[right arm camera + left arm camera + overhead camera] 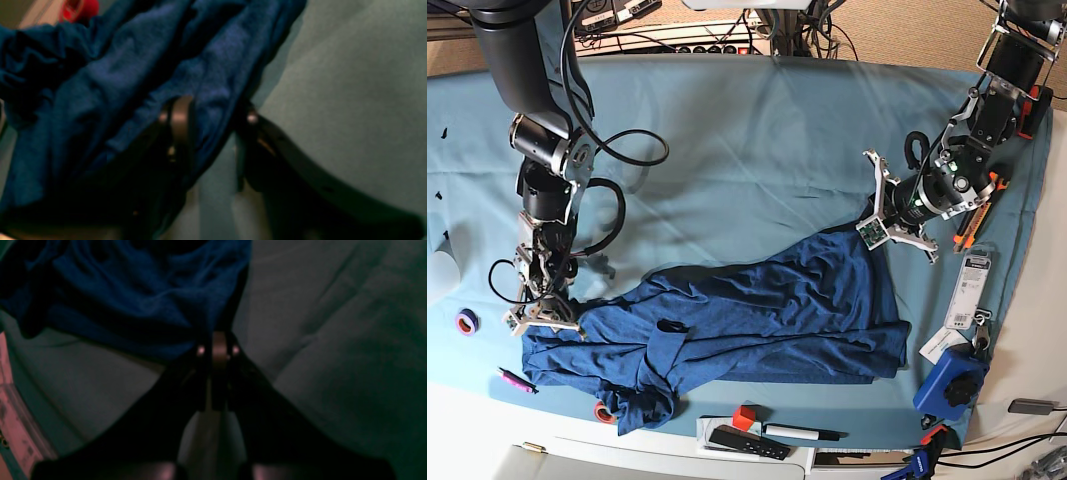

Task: Layout the t-shirt on the table in an organized manner, then fold the t-shirt properly
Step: 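Grasp the shirt hem with the right gripper and drag it outward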

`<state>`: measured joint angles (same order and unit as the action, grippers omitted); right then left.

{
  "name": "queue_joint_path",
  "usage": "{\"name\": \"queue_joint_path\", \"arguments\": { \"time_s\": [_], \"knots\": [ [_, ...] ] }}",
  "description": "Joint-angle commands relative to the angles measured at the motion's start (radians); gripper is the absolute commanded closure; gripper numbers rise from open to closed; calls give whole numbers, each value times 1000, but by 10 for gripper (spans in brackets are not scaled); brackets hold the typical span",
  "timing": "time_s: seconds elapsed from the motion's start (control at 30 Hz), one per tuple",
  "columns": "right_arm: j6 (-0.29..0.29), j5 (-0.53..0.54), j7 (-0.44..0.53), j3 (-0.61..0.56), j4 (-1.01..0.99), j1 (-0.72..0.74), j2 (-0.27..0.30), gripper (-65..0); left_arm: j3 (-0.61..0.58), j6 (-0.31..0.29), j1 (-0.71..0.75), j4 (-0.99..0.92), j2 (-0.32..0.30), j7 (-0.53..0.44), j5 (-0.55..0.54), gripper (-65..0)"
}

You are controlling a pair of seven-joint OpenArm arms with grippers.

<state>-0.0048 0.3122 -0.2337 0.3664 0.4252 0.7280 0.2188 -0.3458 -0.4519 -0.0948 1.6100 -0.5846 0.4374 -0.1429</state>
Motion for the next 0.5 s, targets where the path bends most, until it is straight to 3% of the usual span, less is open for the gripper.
{"name": "queue_joint_path", "arguments": {
  "time_s": [0.0,0.07,0.3,0.47],
  "knots": [
    [3,-11,22,0,17,32,9,-114,8,6,-17,16,-11,-19,-7,0],
    [0,-34,21,0,17,30,10,0,8,6,-17,16,-11,-19,-7,0],
    [9,-52,39,2,50,16,21,0,8,8,-19,16,-11,-19,-7,0],
    [83,-51,-76,2,188,-3,47,0,8,8,-19,16,-12,-18,-7,0]
  ]
}}
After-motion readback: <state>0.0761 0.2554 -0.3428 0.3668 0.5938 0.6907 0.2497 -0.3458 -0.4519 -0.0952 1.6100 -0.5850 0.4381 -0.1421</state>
